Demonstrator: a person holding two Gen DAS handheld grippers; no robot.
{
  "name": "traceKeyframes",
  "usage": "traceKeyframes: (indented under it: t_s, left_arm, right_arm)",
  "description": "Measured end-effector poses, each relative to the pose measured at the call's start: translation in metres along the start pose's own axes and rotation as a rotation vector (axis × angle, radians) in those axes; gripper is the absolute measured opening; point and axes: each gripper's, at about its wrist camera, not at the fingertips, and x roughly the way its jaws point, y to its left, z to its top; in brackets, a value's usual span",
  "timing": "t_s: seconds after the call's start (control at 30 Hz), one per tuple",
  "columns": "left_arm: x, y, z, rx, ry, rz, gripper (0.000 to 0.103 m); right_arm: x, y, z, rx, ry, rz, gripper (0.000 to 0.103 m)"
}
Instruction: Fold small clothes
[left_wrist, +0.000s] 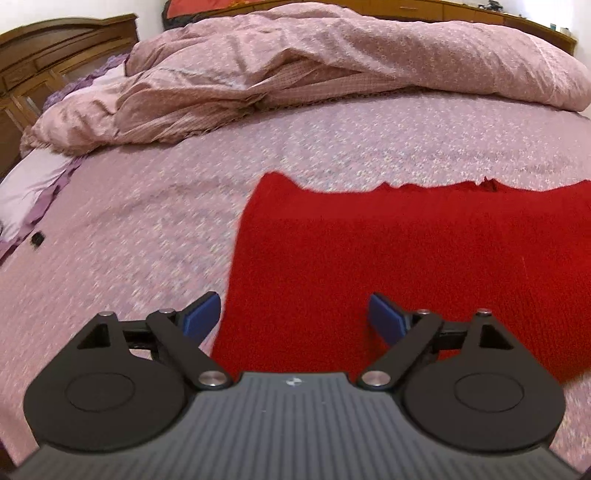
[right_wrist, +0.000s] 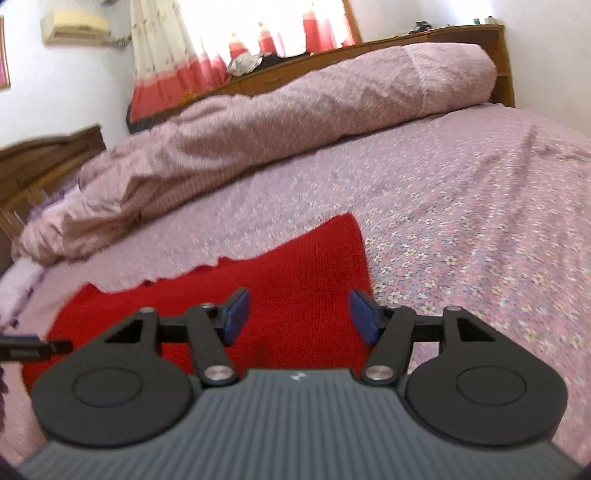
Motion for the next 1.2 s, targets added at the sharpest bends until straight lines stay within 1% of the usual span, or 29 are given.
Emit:
traceKeyframes:
  t_s: [0.07, 0.2, 0.3, 0.43, 0.53, 0.6, 0.9, 0.97, 1.1, 1.2]
  left_arm:
    - [-0.010, 0.005, -0.007, -0.011, 0.003, -0.001, 0.092]
    - [-0.026, 0.010, -0.017, -0.018, 0.010, 0.005, 0.094]
    - [-0.032, 0.012, -0.024, -0.023, 0.018, 0.000, 0.095]
    - [-0.030, 0.013, -0.033, -0.023, 0.047, -0.004, 0.096]
    - [-0.026, 0.016, -0.038, -0.038, 0.061, 0.004, 0.096]
    - [-0.023, 0.020, -0.039, -0.059, 0.070, -0.006, 0.096]
    - [-0.003, 0.027, -0.040, -0.111, 0.126, -0.019, 0.098]
    - [-0.002, 0.027, -0.039, -0.114, 0.129, -0.020, 0.098]
    - [0.003, 0.028, -0.040, -0.119, 0.136, -0.022, 0.099]
    - [0.006, 0.029, -0.040, -0.125, 0.141, -0.025, 0.099]
  right_arm:
    - [-0.014, -0.002, -0.001, 0.040, -0.006, -0.007, 0.065]
    - [-0.034, -0.005, -0.009, 0.104, -0.001, -0.018, 0.070]
    - [-0.044, -0.007, -0.018, 0.160, 0.015, -0.028, 0.070]
    - [-0.050, -0.008, -0.032, 0.242, 0.041, -0.059, 0.071]
    - [-0.046, -0.007, -0.044, 0.298, 0.077, -0.066, 0.072]
    - [-0.039, -0.007, -0.052, 0.332, 0.102, -0.063, 0.072]
    - [0.000, -0.015, -0.069, 0.560, 0.100, -0.015, 0.073]
    - [0.004, -0.014, -0.072, 0.550, 0.060, -0.003, 0.073]
    - [0.013, -0.010, -0.075, 0.493, 0.026, 0.015, 0.073]
    - [0.018, -0.011, -0.076, 0.488, 0.008, 0.033, 0.074]
